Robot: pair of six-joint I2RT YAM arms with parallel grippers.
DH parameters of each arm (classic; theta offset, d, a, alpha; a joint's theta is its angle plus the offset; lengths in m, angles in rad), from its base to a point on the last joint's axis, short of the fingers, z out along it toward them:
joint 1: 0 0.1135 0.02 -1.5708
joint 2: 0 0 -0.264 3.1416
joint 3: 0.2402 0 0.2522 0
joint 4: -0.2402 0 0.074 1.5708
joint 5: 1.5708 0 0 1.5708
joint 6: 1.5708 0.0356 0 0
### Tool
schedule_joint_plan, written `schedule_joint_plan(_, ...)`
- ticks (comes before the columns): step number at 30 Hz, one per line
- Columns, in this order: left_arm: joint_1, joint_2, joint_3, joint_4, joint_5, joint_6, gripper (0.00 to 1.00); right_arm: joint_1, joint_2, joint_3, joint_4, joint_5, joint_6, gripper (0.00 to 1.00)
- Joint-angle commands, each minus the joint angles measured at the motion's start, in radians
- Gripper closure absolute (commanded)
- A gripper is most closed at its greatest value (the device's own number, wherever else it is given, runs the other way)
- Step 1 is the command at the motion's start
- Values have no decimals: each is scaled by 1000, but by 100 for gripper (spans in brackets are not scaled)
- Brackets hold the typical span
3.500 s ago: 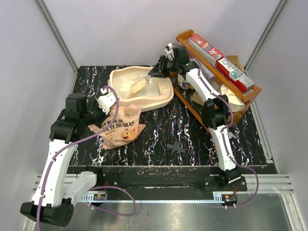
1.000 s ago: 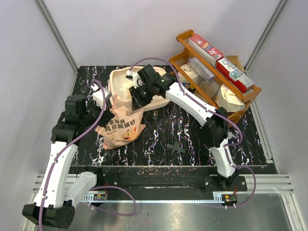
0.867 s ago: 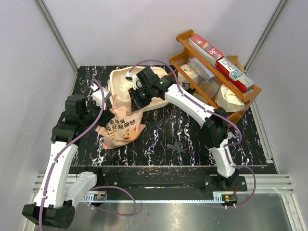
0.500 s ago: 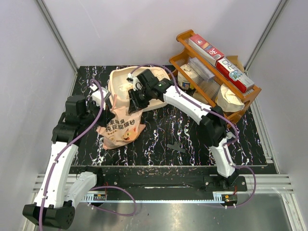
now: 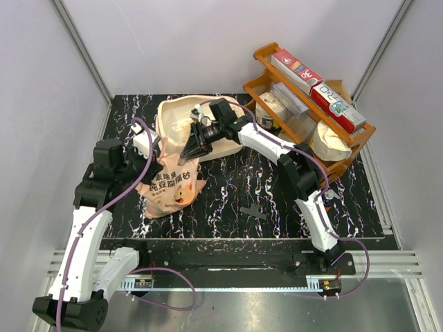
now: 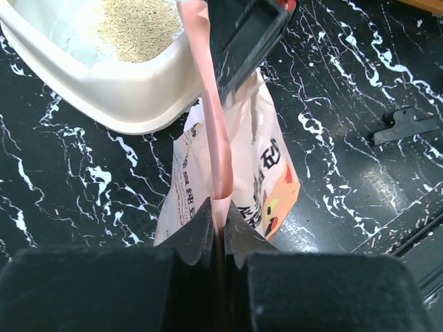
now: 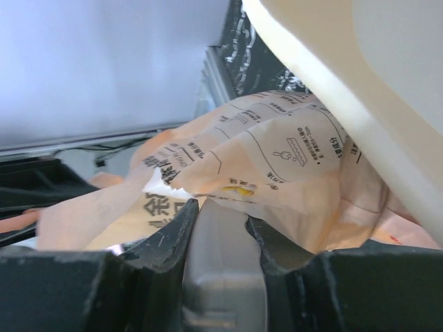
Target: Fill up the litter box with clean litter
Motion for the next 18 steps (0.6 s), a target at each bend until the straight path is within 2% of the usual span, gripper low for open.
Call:
schedule_joint_plan(1, 2, -40, 55, 52, 26, 103, 100, -55, -4, -5, 194, -180, 259, 100)
schedule_joint_plan(7, -1, -58, 53, 12, 0, 223, 100, -105, -88, -112, 250, -214, 327, 100)
schedule_joint_plan(18, -3, -44, 63, -37, -16, 278, 100, -182, -156, -212, 428, -240, 425, 100)
